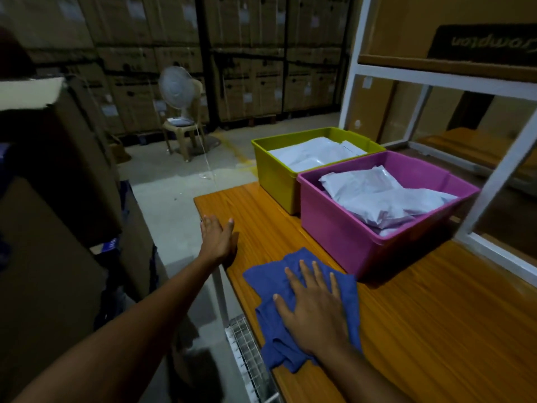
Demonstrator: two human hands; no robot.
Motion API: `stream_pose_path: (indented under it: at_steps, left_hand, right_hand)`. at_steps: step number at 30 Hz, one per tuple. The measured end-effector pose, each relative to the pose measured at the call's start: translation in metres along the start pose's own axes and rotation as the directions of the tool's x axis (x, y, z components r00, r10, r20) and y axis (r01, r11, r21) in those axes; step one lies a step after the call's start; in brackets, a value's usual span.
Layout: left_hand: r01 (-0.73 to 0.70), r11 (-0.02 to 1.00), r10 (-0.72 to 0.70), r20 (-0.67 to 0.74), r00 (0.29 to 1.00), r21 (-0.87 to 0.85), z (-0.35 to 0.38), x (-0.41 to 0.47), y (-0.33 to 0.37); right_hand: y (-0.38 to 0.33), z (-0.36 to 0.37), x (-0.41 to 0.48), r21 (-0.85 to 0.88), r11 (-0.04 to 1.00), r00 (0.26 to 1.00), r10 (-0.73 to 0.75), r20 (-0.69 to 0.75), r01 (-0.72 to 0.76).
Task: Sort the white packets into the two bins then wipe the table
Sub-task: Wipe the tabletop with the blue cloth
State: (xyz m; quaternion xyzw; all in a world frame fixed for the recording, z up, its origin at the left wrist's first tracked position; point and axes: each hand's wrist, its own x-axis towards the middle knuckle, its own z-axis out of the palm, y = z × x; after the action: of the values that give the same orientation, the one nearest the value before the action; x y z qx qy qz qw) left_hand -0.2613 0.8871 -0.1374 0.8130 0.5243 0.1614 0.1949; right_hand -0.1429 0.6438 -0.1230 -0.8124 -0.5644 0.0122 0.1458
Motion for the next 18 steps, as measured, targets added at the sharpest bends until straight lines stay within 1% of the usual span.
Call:
stream_pose_path:
  at_steps: [2, 4, 6, 7, 8, 9, 11, 13, 15, 17, 18]
  left_hand:
    - [0.025, 0.994, -0.034, -0.086, 0.996, -0.108, 0.002, 0.011, -0.003]
    - [0.066, 0.978, -0.094, -0.132, 0.987, -0.199, 0.007, 0.031, -0.014]
    - [0.12, 0.945, -0.152, -0.083, 0.985, -0.304, 0.009, 0.055, -0.029]
    - [0.137, 0.936, -0.167, -0.068, 0.984, -0.325, 0.006, 0.067, -0.034]
    - [0.159, 0.906, -0.194, -0.049, 0.98, -0.393, 0.0, 0.078, -0.037]
    - [0.153, 0.87, -0.205, -0.06, 0.977, -0.469, -0.007, 0.089, -0.039]
    - [0.123, 0.815, -0.237, -0.131, 0.963, -0.566, -0.016, 0.11, -0.045]
    - [0.103, 0.724, -0.279, -0.153, 0.948, -0.682, -0.019, 0.132, -0.05]
    - [0.098, 0.578, -0.332, -0.124, 0.935, -0.81, -0.017, 0.149, -0.057]
    - [0.101, 0.449, -0.372, -0.083, 0.925, -0.888, -0.013, 0.158, -0.066]
    - [0.095, 0.423, -0.383, -0.083, 0.92, -0.901, -0.012, 0.16, -0.069]
  right_hand:
    - [-0.009, 0.007, 0.023, -0.024, 0.999, 0.999, 0.04, -0.016, -0.041]
    - [-0.017, 0.013, 0.048, -0.023, 1.0, 1.0, 0.008, -0.003, -0.008]
    - [-0.023, 0.017, 0.07, -0.013, 0.997, 0.997, -0.073, 0.028, 0.073]
    - [-0.026, 0.019, 0.081, 0.0, 0.994, 0.993, -0.108, 0.039, 0.108]
    - [-0.028, 0.021, 0.092, 0.015, 0.991, 0.99, -0.133, 0.05, 0.132]
    - [-0.031, 0.024, 0.105, 0.024, 0.988, 0.987, -0.151, 0.058, 0.15]
    - [-0.039, 0.03, 0.131, 0.027, 0.985, 0.984, -0.172, 0.045, 0.171]
    - [-0.05, 0.038, 0.162, 0.034, 0.985, 0.984, -0.173, 0.048, 0.171]
    - [-0.061, 0.046, 0.197, 0.037, 0.988, 0.987, -0.154, 0.055, 0.152]
    - [-0.072, 0.055, 0.232, 0.013, 0.993, 0.991, -0.119, 0.052, 0.119]
    - [-0.078, 0.06, 0.248, -0.008, 0.995, 0.994, -0.094, 0.047, 0.095]
